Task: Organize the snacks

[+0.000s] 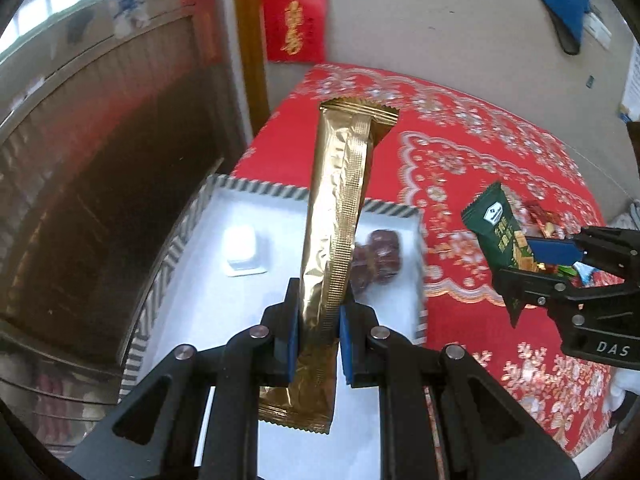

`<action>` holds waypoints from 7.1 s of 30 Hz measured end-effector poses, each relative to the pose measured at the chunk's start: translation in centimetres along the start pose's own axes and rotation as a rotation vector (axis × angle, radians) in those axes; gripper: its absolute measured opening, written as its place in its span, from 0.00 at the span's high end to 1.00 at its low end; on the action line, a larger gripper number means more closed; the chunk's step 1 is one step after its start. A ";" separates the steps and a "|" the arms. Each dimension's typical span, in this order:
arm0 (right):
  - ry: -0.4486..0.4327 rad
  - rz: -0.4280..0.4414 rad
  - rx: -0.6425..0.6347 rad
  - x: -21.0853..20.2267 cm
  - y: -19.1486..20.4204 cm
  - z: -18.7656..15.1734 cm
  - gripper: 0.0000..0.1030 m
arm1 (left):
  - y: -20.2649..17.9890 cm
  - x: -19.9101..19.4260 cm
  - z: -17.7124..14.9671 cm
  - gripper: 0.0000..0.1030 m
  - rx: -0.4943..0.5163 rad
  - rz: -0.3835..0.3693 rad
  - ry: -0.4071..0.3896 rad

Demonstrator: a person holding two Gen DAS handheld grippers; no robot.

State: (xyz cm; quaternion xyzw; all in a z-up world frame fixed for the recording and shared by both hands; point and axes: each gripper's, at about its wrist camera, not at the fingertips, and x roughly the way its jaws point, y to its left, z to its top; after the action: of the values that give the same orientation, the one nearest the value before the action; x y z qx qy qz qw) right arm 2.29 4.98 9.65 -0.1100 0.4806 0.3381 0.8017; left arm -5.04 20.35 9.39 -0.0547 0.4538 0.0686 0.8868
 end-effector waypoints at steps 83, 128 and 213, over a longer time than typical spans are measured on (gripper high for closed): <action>0.063 -0.079 0.429 -5.9 -14.8 -14.9 0.46 | -19.4 4.5 0.1 0.19 0.305 -0.238 0.025; 0.280 -0.198 -0.010 -4.6 -25.5 -12.6 0.45 | -21.0 8.1 1.5 0.60 0.300 -0.251 0.101; 0.291 -0.023 -0.154 -1.5 -19.0 -11.0 0.71 | -16.8 4.7 -1.2 0.60 0.168 -0.226 0.107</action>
State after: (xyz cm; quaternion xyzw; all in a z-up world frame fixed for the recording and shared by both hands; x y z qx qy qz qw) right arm 6.48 -15.45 2.47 -0.2244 0.5632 0.3449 0.7166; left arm -0.34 3.97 5.45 -0.0343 0.4956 -0.0728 0.8648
